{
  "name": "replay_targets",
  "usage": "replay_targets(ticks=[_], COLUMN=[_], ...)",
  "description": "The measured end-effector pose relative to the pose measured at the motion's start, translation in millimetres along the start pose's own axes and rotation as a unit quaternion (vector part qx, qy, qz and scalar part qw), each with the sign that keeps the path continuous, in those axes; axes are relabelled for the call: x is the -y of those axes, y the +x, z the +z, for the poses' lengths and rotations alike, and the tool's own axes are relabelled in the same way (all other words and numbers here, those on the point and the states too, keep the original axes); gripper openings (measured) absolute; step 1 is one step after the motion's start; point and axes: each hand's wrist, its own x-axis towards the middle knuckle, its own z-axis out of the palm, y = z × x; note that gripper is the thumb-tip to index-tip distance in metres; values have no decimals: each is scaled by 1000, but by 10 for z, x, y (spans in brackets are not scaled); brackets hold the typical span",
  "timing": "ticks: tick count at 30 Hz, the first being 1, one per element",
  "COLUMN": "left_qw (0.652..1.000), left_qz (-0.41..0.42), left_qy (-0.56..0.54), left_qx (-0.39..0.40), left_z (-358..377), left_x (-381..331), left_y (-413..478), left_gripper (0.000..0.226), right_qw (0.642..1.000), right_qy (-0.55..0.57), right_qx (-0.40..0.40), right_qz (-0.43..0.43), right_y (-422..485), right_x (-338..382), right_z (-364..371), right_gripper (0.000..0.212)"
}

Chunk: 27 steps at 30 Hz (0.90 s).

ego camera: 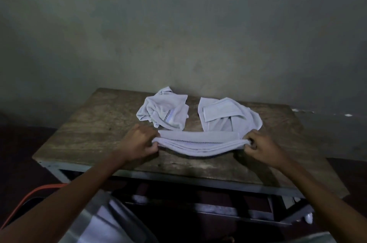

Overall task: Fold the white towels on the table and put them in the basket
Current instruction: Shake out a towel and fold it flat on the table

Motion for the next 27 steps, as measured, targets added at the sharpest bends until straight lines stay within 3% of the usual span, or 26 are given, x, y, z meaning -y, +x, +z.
replay_targets(ticks=[2,5,9,13,15,18,20,22,24,27], left_qw=[991,979,985,989,989,991,994,992,991,990], left_qz=[-76,-132,-86,-49,-37,-27,-9,2,-14,-45], left_qy=[-113,-153,-130,-112,-110,-86,-26,26,27,-21], left_qx=[13,-8,-69,-83,-96,-98,-105,-127,-131,-133], left_z=[-327,-800,-1336,-1615,-1691,-1680,-1544,-1364,-1223,-1029], left_x=[50,153,113,17,-13,-60,-84,-91,-73,-97], left_y=[261,679,1121,1250,1253,1237,1203,1140,1073,905], left_gripper=[16,28,30,31,27,27,32,32,29,26], right_qw=[998,998,994,994,992,995,990,990,994,993], right_qy=[37,31,11,-12,-13,-51,-52,-56,-42,-3], right_qx=[-40,-48,-109,-108,-126,-83,-126,-117,-81,-98], right_qz=[20,35,27,13,23,31,39,49,59,67], right_y=[208,508,767,778,745,718,687,651,595,489], right_x=[163,344,516,634,660,675,633,581,523,430], right_z=[-391,-988,-1562,-1895,-1974,-1983,-1956,-1887,-1772,-1517], right_gripper=[11,14,14,10,6,2,6,6,5,19])
